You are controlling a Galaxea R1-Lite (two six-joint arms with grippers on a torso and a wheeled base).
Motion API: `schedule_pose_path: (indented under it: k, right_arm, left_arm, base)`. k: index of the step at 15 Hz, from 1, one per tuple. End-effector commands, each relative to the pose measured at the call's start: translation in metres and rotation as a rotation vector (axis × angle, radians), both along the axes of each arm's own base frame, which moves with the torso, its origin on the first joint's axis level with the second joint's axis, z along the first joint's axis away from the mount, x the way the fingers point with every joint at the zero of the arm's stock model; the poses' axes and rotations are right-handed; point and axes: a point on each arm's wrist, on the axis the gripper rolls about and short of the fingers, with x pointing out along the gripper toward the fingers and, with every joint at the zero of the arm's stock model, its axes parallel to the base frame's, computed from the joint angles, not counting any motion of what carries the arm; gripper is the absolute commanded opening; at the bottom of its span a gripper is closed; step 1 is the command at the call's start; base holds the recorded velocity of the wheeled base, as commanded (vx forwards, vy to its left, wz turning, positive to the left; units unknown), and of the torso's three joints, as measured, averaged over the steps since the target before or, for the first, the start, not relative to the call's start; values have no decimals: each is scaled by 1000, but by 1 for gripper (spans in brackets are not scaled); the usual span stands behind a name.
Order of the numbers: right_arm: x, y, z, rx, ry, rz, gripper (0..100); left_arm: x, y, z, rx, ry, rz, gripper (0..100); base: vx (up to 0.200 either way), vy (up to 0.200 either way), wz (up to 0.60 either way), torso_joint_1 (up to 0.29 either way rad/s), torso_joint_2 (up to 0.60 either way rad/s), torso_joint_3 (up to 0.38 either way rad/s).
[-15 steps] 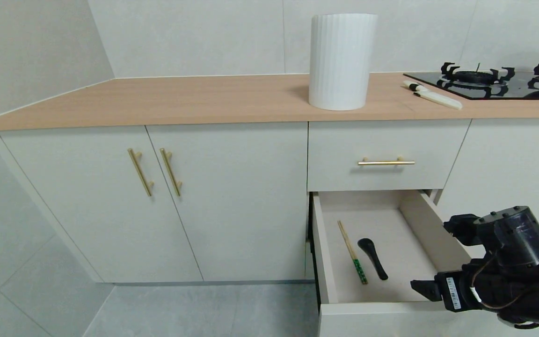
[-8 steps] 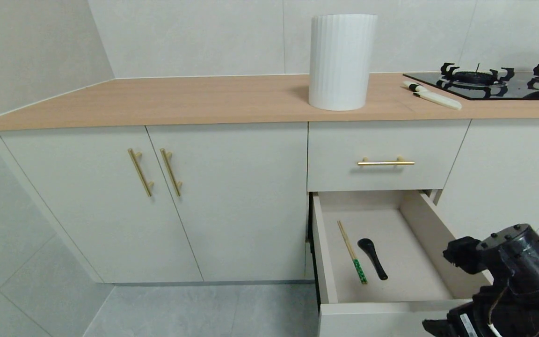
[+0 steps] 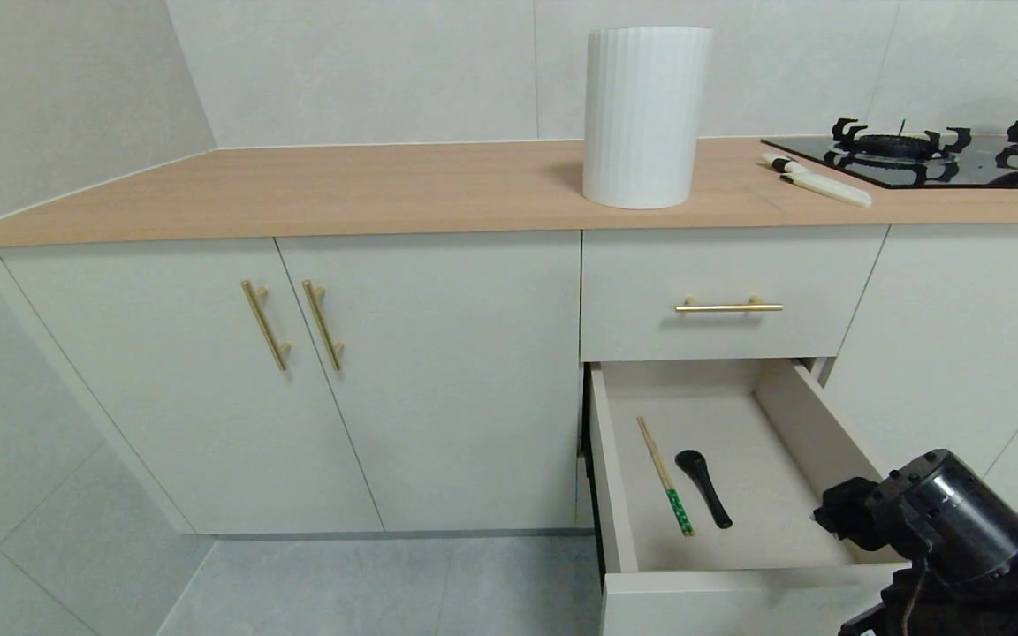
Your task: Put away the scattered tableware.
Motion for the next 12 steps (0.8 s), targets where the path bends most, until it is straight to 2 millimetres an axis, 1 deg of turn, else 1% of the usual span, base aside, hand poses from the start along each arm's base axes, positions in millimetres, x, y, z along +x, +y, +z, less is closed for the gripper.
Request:
schedule_pose_path:
  k: [1, 7, 10, 12]
  right_arm:
    - [6, 4, -9, -21, 32, -3, 100]
    - [17, 11, -12, 6, 41, -75, 100]
    - [25, 11, -14, 25, 10, -98, 100]
    - [31, 14, -18, 30, -13, -145, 100]
  left_arm:
    - [0, 0, 0, 0, 3, 0, 100]
    - [0, 0, 0, 0, 3, 0, 100]
    - [0, 0, 0, 0, 1, 0, 100]
    - [0, 0, 0, 0, 3, 0, 100]
  base:
    - [0, 0, 0, 0, 0, 0]
    - [0, 0, 0, 0, 0, 0]
    - [0, 0, 0, 0, 0, 0]
    - [0, 0, 0, 0, 0, 0]
